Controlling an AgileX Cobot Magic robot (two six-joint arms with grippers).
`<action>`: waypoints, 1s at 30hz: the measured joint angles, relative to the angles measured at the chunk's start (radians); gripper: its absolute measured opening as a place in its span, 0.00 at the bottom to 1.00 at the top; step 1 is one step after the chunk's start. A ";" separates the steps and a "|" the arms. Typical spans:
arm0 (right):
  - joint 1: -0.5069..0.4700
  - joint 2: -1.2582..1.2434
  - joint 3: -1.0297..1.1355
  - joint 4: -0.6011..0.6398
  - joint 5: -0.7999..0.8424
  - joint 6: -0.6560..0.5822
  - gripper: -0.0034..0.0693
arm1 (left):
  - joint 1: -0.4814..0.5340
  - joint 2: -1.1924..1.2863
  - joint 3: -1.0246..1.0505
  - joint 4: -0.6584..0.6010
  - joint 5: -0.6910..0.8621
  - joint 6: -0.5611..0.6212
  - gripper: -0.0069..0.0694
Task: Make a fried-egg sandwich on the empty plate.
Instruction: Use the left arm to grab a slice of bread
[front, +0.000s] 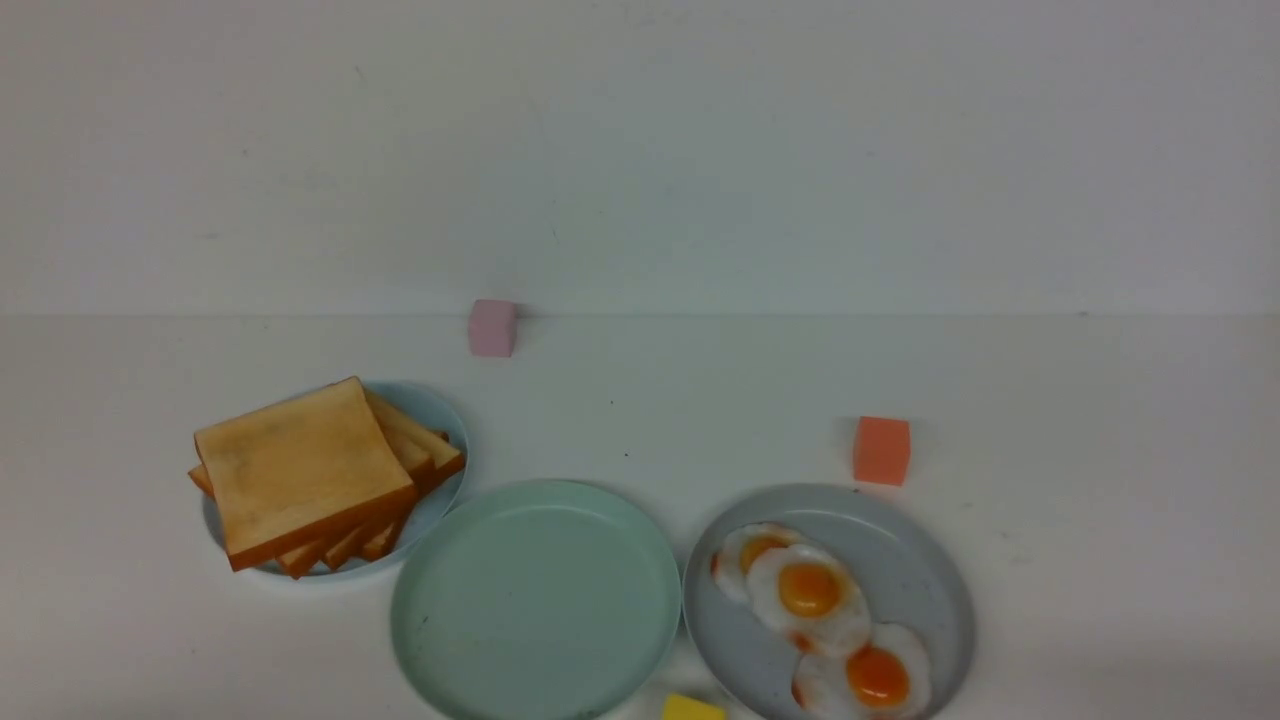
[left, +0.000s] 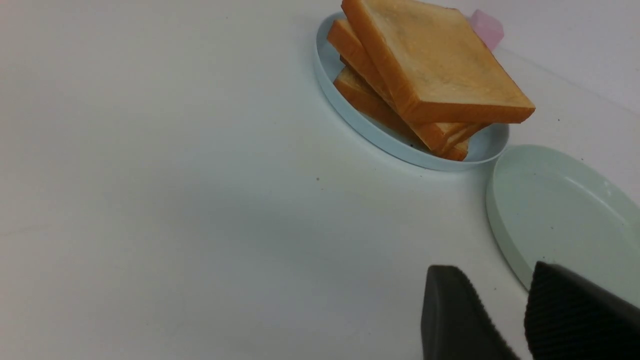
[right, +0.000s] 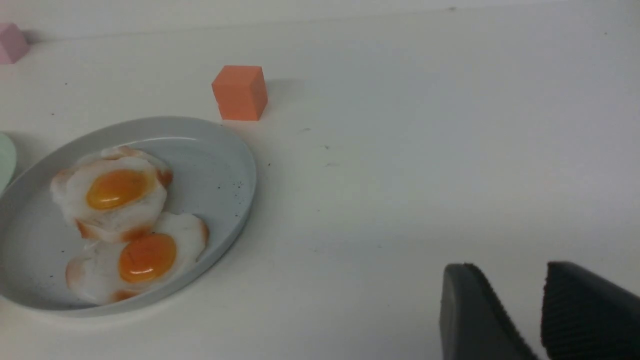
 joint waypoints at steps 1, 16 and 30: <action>0.000 0.000 0.000 0.000 0.000 0.000 0.38 | 0.000 0.000 0.000 0.000 0.000 0.000 0.40; 0.000 0.000 0.011 0.000 -0.437 0.005 0.38 | 0.000 0.000 0.000 0.000 -0.241 0.000 0.40; 0.000 0.000 0.011 0.000 -0.642 0.139 0.38 | 0.000 0.000 0.000 0.067 -0.316 0.022 0.40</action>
